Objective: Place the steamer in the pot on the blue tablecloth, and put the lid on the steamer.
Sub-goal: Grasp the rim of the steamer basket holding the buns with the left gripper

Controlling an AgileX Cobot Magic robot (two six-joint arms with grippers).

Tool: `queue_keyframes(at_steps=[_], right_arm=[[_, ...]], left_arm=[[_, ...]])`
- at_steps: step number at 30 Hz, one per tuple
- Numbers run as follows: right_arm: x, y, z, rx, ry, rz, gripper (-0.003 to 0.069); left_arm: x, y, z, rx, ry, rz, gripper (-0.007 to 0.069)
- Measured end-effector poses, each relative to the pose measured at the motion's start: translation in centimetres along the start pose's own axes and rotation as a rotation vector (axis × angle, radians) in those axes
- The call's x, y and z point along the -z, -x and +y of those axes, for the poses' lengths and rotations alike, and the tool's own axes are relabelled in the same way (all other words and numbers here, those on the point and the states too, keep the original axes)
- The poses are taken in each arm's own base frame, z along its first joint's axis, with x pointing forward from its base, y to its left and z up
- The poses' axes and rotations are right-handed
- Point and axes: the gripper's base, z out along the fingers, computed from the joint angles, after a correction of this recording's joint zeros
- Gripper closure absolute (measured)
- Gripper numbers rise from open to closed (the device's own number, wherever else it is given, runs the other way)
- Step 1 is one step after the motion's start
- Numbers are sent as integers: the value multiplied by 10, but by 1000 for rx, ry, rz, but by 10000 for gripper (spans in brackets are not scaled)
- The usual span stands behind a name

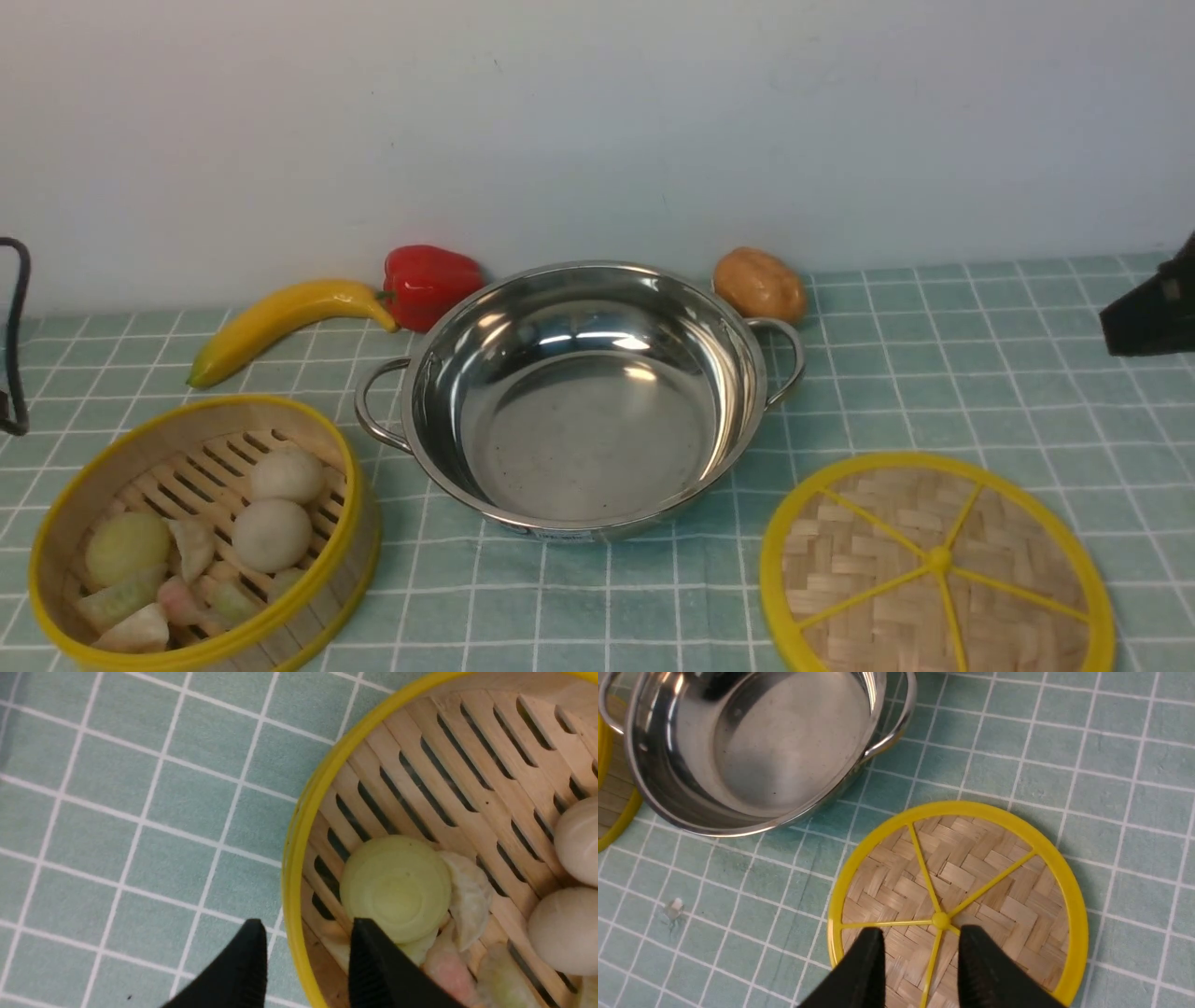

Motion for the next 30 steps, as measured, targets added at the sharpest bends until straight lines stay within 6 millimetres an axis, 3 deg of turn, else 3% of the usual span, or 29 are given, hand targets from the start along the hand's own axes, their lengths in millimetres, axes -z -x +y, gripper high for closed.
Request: queue_keyframes(at_steps=[8,21,27,30], right_arm=[[0,0,2,4,27,-4,419],[0,0,3,3,31,-5,419],[0,0,3,3,31,-4,419],[0,0,3,3,33,2,419]], left_arm=[[-46,5,2,-50,-3,82,382],[-93,4,10,-35,-9,160,393],[-106,3,11,0,-10,187,587],[-104,7,12,27,0,195,599]])
